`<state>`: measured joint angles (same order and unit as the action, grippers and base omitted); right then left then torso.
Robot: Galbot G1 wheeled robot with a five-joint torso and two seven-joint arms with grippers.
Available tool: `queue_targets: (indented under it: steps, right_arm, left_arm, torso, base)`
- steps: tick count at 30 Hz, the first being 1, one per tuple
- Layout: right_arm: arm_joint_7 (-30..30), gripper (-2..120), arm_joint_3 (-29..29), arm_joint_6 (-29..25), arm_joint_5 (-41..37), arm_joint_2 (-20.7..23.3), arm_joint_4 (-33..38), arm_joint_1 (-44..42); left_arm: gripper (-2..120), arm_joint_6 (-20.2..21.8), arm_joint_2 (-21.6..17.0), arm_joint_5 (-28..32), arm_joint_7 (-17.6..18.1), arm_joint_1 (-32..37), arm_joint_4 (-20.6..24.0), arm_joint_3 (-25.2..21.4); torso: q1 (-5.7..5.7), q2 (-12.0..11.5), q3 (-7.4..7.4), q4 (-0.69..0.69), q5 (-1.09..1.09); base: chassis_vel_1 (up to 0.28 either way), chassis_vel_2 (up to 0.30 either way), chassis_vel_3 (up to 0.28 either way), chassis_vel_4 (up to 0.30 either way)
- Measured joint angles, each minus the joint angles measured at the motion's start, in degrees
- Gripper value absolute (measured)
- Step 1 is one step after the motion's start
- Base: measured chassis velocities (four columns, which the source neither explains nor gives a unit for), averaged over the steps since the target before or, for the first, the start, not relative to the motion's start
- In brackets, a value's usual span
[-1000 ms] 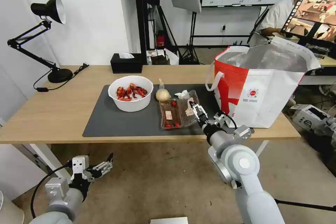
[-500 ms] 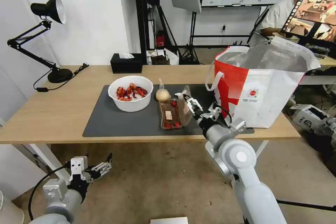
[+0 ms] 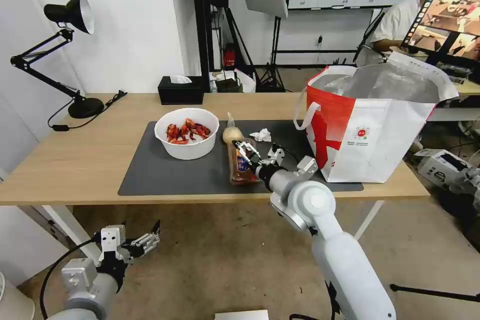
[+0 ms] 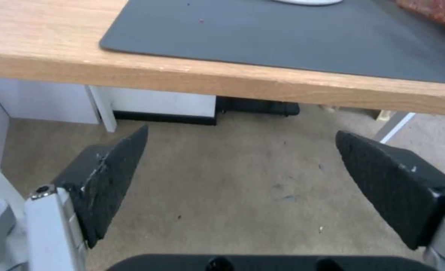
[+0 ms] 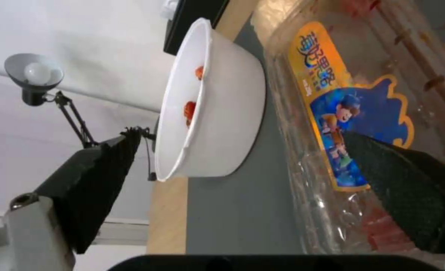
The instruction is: Pick up the trash from the table and place it into the takeout bag.
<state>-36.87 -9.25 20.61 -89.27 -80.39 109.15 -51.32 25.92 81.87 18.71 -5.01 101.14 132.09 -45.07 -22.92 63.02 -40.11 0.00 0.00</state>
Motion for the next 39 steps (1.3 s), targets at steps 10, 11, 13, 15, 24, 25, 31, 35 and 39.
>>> queue_targets:
  steps: [10,11,13,15,24,25,31,35,39]
  right_arm:
    - [6.78,100,-0.23,4.64,6.49,3.64,0.32,3.10]
    - [14.75,100,0.80,8.77,18.18,6.84,-0.76,5.08]
    - [21.07,100,2.05,9.62,26.48,8.98,-1.84,6.63]
    - [31.66,100,4.51,8.50,41.42,12.28,-4.78,9.82]
    - [48.92,86,10.51,-1.50,59.24,16.21,-15.36,17.34]
    - [51.51,77,11.70,-3.71,61.02,16.22,-18.02,18.37]
    - [54.18,59,13.33,-7.28,67.93,15.39,-22.75,19.41]
    - [55.07,42,13.91,-5.30,68.43,15.15,-23.62,19.84]
    - [54.66,25,14.54,-2.19,67.68,15.08,-24.02,20.78]
  left_arm:
    - [100,-0.04,-0.38,0.31,-0.01,0.29,0.88,-0.72]
    - [100,-0.34,-0.67,0.37,-0.01,0.30,0.95,-0.96]
    - [100,-0.94,-0.82,0.42,-0.02,0.29,0.94,-1.07]
    - [100,-1.63,-1.05,0.49,-0.05,0.18,0.72,-1.16]
    - [100,-2.05,-2.05,1.53,-0.10,-0.88,0.28,-0.83]
    - [100,-2.15,-2.57,2.18,-0.10,-1.32,-0.04,-0.77]
    - [100,-2.68,-5.30,7.07,0.12,-2.85,-0.77,-0.75]
    - [100,-0.40,-8.44,17.38,2.30,-5.08,0.30,-0.08]
    - [100,1.78,-11.94,24.89,4.08,-8.10,0.27,1.15]
  torso:
    - [0.00,0.00,0.00,0.00,0.00]
    - [0.00,0.00,0.00,-0.02,0.01]
    - [0.00,0.00,0.00,-0.01,0.00]
    - [0.00,0.00,0.00,-0.01,0.01]
    - [0.00,0.00,0.00,0.00,0.00]
    - [0.00,0.00,-0.01,0.01,0.00]
    - [0.00,0.00,-0.01,0.00,0.00]
    - [0.00,0.00,0.00,0.00,0.00]
    - [0.00,0.01,0.00,-0.01,0.00]
  base:
    - [0.000,0.000,0.000,0.000]
    - [0.000,0.000,0.000,0.000]
    - [0.000,0.000,0.000,0.000]
    - [0.000,0.000,0.000,0.000]
    - [0.000,0.000,0.000,0.000]
    - [0.000,0.000,0.000,0.000]
    - [0.000,0.000,0.000,0.000]
    - [0.000,0.000,0.000,0.000]
    - [0.000,0.000,0.000,0.000]
